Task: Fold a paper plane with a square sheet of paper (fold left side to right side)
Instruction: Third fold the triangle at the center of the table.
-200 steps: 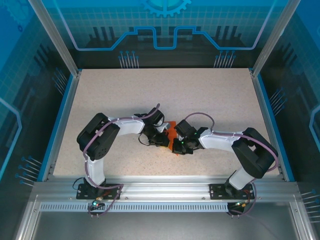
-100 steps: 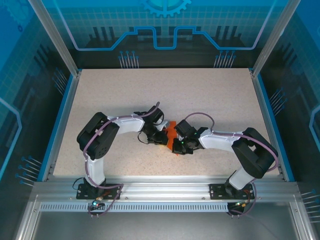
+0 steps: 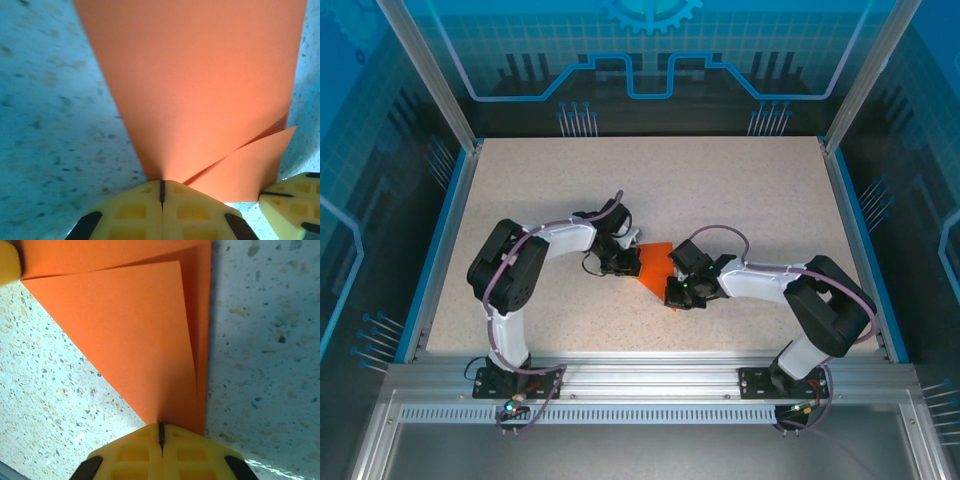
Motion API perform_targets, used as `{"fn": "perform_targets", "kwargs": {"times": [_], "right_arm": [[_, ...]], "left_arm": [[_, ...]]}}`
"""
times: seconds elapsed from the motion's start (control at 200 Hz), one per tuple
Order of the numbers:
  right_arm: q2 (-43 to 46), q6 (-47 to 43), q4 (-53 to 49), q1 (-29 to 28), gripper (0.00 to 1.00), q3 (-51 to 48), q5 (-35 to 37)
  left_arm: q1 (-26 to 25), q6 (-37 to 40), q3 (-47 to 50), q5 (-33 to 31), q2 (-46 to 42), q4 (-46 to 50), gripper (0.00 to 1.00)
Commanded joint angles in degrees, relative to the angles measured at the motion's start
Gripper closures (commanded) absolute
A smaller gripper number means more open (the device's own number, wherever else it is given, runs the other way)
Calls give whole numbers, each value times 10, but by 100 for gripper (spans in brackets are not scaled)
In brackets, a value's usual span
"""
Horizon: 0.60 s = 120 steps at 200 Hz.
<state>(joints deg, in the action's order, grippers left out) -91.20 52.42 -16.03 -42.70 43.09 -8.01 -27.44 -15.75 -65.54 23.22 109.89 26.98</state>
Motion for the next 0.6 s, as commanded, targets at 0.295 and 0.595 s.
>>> {"fn": "perform_targets", "kwargs": {"times": [0.295,0.595], "right_arm": [[13,-27,-22,8,100,-19,1],[86,-162,-89,25,57,52,66]], "left_arm": [[24,2,-4,-25,-41,23,97],[31,-88,57,-25,-156,-11,67]]}}
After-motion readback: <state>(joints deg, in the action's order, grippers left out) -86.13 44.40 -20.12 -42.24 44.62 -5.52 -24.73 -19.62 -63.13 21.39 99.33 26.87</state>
